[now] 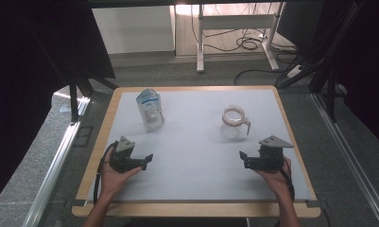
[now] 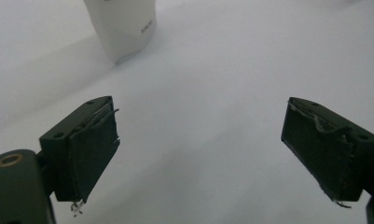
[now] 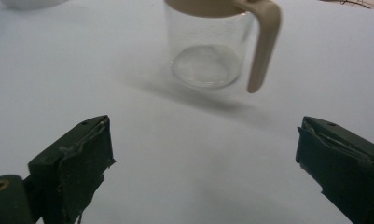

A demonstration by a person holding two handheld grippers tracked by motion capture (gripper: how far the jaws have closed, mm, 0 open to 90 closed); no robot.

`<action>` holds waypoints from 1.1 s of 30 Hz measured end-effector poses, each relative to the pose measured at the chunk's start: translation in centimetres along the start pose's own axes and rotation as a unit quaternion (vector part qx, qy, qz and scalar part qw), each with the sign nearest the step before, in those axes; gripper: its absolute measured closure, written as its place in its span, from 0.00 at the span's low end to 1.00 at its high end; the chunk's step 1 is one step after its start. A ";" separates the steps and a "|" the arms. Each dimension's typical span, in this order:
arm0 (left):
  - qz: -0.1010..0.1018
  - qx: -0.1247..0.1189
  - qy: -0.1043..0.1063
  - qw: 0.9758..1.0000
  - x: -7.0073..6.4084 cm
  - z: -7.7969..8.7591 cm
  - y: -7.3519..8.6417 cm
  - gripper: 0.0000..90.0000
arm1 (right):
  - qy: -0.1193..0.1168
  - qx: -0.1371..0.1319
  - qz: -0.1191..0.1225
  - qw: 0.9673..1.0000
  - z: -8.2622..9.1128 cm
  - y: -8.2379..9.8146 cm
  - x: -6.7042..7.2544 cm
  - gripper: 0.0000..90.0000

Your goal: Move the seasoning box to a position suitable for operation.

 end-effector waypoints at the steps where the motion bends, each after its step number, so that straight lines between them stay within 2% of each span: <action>1: 0.000 0.000 0.000 1.000 0.0 0.0 0.0 0.15 | 0.000 0.000 0.000 1.000 0.0 0.0 0.0 0.05; 5: 0.010 0.011 0.005 1.000 0.4 -0.7 0.3 0.17 | -0.008 0.001 -0.004 1.000 0.0 0.5 -0.6 0.05; 6: 0.014 0.008 0.002 1.000 0.5 -0.7 0.3 0.17 | -0.021 0.009 -0.008 1.000 -0.1 0.6 -0.3 0.07; 9: 0.022 0.002 0.011 1.000 0.4 -0.5 0.2 0.22 | -0.025 0.004 -0.006 1.000 -0.1 0.5 0.2 0.09; 12: 0.023 0.014 0.018 0.999 0.2 -0.3 0.4 0.22 | -0.031 0.008 0.002 0.999 -0.1 0.4 0.9 0.09; 14: 0.029 0.011 0.027 0.999 0.0 0.0 0.5 0.24 | -0.032 0.009 0.006 0.999 -0.1 0.5 1.3 0.10; 20: 0.020 0.007 0.043 0.999 -0.5 0.5 0.5 0.22 | -0.035 0.007 0.012 0.999 0.0 0.5 2.2 0.10; 28: 0.022 0.011 0.055 0.998 -0.6 0.7 0.5 0.21 | -0.033 -0.007 0.023 0.999 -0.6 -1.6 2.1 0.08; 33: 0.022 0.005 0.054 0.998 -0.4 0.9 0.3 0.21 | -0.031 -0.006 0.032 0.999 -0.8 -2.8 1.9 0.08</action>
Point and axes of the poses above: each handheld gripper's, and its own axes: z roughly backward along the jaws, y roughly out of its underside, x roughly to its left, the point moved 8 cm from there along -z, roughly forward along the jaws, and after that the axes turned 11 degrees about -y, right-handed, at the moved point
